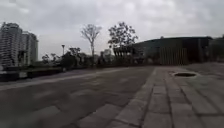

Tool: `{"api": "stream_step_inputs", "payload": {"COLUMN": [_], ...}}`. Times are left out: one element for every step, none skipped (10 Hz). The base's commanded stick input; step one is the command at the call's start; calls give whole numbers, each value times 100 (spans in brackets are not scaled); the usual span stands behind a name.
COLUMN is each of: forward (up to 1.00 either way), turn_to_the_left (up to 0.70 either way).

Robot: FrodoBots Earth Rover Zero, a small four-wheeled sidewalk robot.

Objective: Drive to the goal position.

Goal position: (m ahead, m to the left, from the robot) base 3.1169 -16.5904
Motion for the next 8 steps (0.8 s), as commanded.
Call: {"api": "stream_step_inputs", "payload": {"forward": [100,100,100,100,100,100,100,100], "turn_to_the_left": [7,7,7,7,7,7,7,7]}}
